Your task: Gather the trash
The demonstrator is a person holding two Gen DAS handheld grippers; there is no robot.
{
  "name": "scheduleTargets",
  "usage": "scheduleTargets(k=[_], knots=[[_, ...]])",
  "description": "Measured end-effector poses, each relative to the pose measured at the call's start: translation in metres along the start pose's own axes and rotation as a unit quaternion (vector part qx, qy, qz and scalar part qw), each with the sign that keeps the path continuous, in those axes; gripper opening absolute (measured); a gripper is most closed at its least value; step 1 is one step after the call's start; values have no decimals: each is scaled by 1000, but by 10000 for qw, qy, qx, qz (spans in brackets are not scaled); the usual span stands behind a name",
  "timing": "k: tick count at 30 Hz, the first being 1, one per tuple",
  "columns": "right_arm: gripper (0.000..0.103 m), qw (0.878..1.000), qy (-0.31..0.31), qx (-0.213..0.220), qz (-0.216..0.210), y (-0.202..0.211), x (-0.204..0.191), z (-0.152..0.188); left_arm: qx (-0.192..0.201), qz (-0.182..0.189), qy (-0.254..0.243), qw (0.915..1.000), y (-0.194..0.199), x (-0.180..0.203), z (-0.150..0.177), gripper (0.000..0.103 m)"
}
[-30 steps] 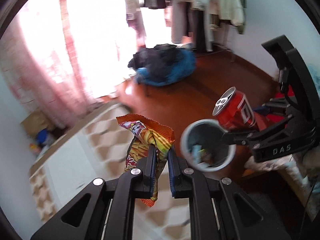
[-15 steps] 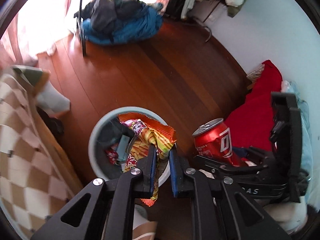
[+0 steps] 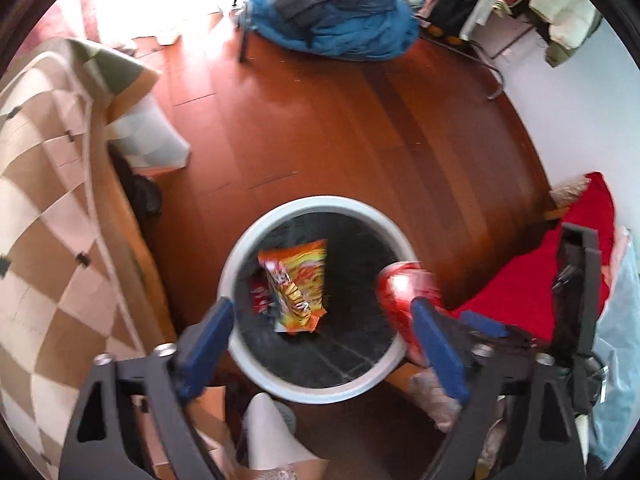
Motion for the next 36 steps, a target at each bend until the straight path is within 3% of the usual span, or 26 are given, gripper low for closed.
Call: scheduleTargets(k=[8,14,20,36], knots=[[103,9982,245,164,525,27,-8,28,376,-773,50,9963,35,-15,27,98],[103,9958,497,350,689,68,-25,64,613,-1065,-24,9924,68,-9,49,101],[103,9945,657,601,554,127,-51,98,787,-1082,-122,9909,111,5,76,101],[103,9858,1117,1254,-15,289,-115,169,1272,-625,-442,9889,243,27,131,101]])
Point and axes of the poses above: each gripper's, at about its wrist camera, not at the fingertips, and y roughly against the way its jaws point, x to its right, z to its underside, the point moved 4 cm from there along -y, roughly the way its jaws point, and after that the axes turned 1 degree about -z, right-handed, at the moved point
